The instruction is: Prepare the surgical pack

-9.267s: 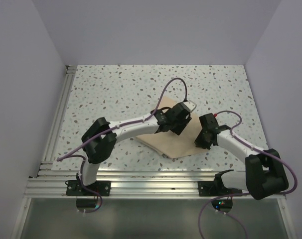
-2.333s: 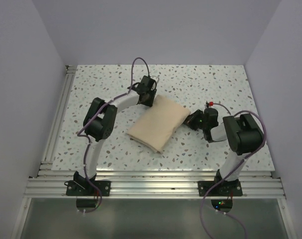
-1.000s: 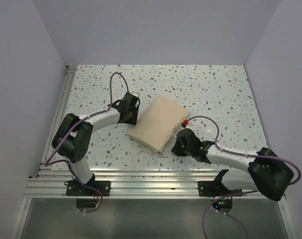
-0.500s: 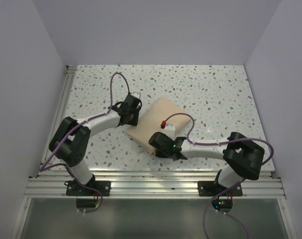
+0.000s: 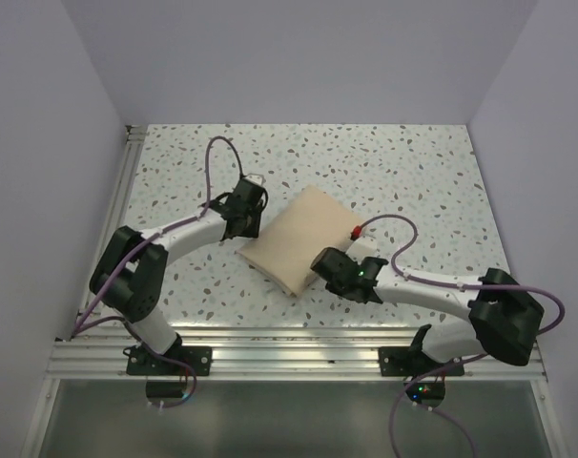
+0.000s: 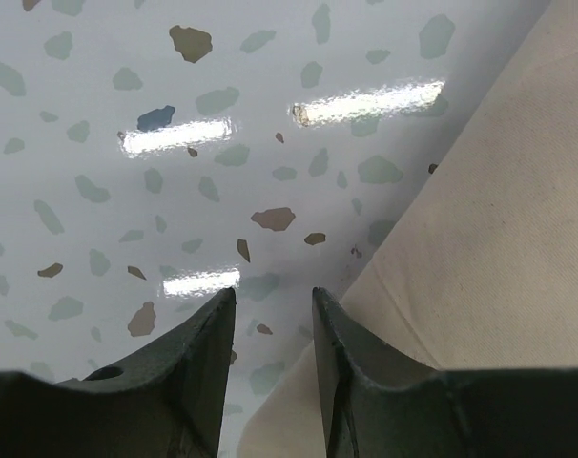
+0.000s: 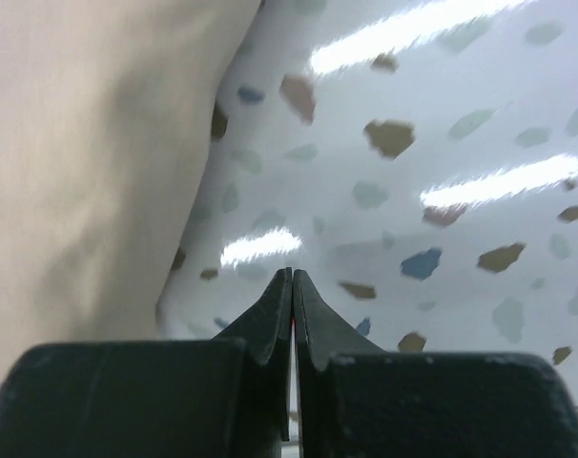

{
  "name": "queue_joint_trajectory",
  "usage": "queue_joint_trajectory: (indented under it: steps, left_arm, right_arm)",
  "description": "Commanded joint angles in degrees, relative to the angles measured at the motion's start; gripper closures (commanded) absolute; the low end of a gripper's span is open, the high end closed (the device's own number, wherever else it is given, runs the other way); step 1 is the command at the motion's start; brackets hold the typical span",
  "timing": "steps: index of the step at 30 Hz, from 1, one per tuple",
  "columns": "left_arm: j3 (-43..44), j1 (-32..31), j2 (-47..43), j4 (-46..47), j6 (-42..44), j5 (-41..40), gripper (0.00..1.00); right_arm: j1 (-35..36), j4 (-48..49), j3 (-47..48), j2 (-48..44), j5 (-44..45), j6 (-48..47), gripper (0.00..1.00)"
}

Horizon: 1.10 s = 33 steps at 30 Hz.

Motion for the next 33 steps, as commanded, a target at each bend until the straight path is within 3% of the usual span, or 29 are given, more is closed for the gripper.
queue_joint_trajectory:
  steps: [1,9,17,21,26,30,33]
  left_arm:
    - [4.31,0.55,-1.97,-0.64,0.86,-0.73,0.58]
    - [14.86,1.16,8.84,3.3,7.43,1.97,0.6]
    - [39.55,1.6,26.68,-3.19,13.34,5.07,0.6]
    - [49.74,2.48,33.53,-6.0,14.31,7.26,0.59]
    - [56.08,2.57,40.13,-6.97,15.63,12.71,0.59]
    - [59.69,1.78,43.47,-5.92,15.19,22.62,0.59]
    - [61.97,-0.5,44.96,-7.23,17.11,23.18,0.59]
  right_arm:
    - [-6.27,-0.27,-0.56,-2.19,1.29,-3.39,1.0]
    - [-22.62,-0.71,4.8,0.36,-1.35,-12.72,1.0]
    - [-34.93,3.25,7.17,4.22,-6.81,-20.46,1.0]
    - [-36.52,5.27,9.89,8.96,-9.71,-20.73,1.0]
    - [-36.52,7.38,13.32,15.19,-10.16,-19.85,1.0]
    - [-36.52,7.47,19.55,19.86,-9.89,-19.67,1.0]
    - [-36.26,6.34,22.54,21.45,-9.98,-19.85,1.0]
